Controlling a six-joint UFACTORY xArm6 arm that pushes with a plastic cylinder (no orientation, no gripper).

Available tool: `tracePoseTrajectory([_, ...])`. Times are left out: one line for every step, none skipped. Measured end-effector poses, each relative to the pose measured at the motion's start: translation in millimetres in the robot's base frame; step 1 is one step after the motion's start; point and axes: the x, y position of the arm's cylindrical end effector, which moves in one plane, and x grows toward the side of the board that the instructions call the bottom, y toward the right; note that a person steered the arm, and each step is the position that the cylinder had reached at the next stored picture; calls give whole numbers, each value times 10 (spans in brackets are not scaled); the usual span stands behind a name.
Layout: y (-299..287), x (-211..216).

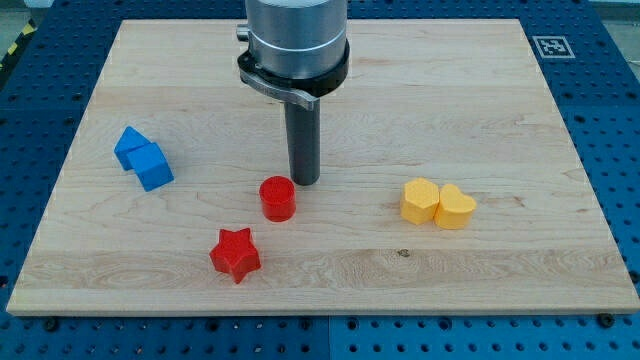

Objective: Push the red star closer to red circle

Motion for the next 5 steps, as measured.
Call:
tracePoseTrajectory([-64, -143])
tracePoseTrajectory([-241, -359])
tracePoseTrajectory([-116, 30])
tracePoseTrajectory([-780, 137])
tracePoseTrajectory([-883, 240])
